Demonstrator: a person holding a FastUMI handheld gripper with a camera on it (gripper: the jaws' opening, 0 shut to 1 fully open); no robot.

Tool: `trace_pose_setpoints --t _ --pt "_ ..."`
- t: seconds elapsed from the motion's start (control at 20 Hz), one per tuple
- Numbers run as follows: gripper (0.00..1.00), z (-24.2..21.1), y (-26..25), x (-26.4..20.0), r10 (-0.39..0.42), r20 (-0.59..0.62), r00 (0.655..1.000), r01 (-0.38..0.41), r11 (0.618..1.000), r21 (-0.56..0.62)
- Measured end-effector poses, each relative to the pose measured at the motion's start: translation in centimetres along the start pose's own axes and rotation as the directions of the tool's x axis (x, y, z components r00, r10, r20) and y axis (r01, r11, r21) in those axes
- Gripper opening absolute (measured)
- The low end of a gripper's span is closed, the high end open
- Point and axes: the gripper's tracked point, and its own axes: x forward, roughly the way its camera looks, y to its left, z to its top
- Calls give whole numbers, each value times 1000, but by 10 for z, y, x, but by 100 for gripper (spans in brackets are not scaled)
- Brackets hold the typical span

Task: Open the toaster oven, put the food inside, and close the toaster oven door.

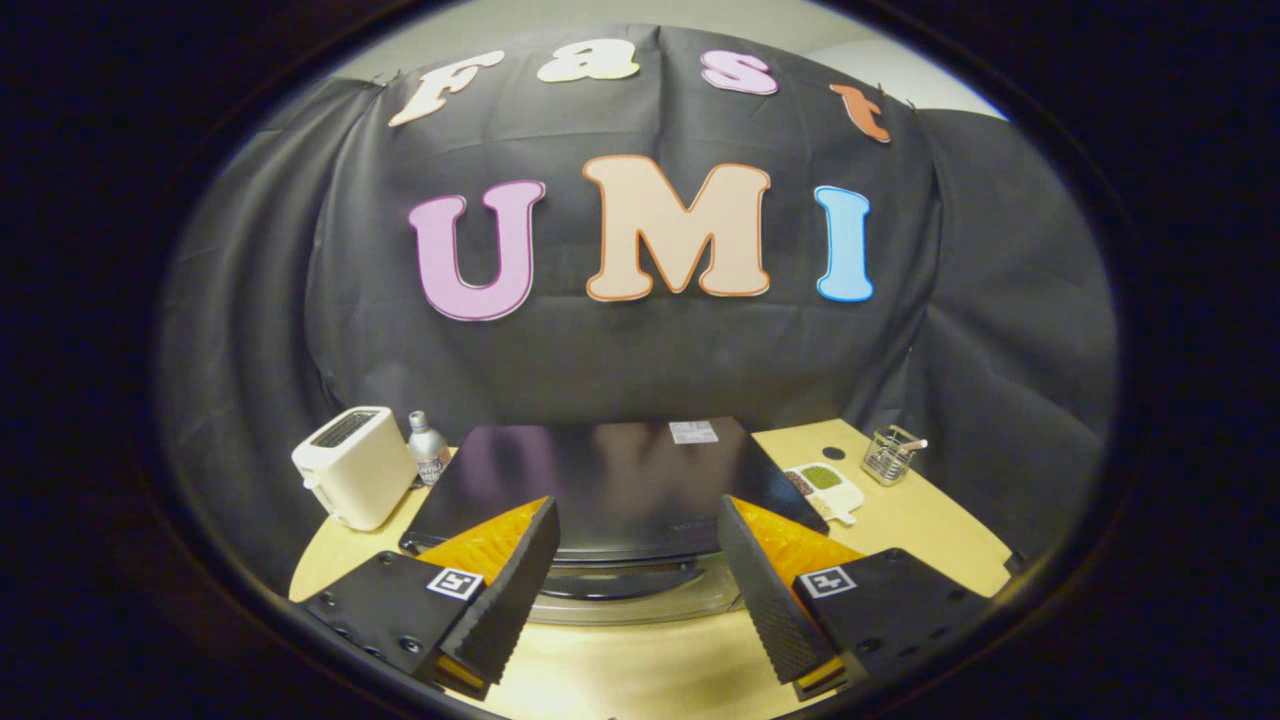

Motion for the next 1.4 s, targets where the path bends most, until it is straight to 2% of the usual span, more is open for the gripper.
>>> trace_pose_setpoints --t 0.5,0.6,0.9,1.0,1.4 --pt "98 -41 25 35 -29 -20 999 29 1000 2" --pt "97 -41 24 32 -30 -20 999 30 999 22" --pt "95 -50 22 18 37 40 999 -40 997 66" --pt "94 -51 21 14 40 55 998 -42 999 27" --pt "94 -65 16 -6 39 10 999 -39 998 52"
